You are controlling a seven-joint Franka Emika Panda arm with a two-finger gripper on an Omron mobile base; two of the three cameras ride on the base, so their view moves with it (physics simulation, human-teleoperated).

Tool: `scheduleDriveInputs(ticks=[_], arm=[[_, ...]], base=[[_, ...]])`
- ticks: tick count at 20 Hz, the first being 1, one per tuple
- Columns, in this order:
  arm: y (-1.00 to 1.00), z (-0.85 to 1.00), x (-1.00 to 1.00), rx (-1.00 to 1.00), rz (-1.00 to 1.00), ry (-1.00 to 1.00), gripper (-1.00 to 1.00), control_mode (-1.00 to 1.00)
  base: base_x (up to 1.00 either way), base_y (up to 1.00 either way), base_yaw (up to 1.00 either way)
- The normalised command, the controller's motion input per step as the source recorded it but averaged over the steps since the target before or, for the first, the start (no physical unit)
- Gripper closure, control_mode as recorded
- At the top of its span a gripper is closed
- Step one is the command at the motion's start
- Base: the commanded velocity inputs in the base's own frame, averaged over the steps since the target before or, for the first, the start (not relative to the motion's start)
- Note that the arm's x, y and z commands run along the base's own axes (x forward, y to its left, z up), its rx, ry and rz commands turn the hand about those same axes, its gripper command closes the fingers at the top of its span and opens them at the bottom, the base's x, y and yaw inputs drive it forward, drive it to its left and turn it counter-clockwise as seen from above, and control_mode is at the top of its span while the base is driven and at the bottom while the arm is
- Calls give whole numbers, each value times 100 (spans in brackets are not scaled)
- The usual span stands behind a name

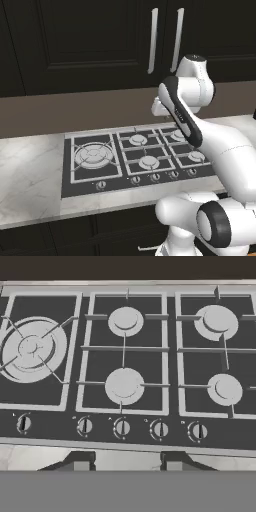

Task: Open the cabinet, pick the kettle from the cabinet, and place it in the sink.

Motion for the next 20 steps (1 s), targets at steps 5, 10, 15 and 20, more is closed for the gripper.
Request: scheduleDriveInputs(ticks=[5,10,15,20], arm=[[0,0,-8,0,0,-3,-100,-100],[0,1,-21,2,0,-25,-100,-100],[0,11,-16,0,0,-16,-100,-100],[0,21,-11,0,0,-13,-100,-100]], base=[[0,0,0],[0,0,0],[0,0,0],[0,0,0]])
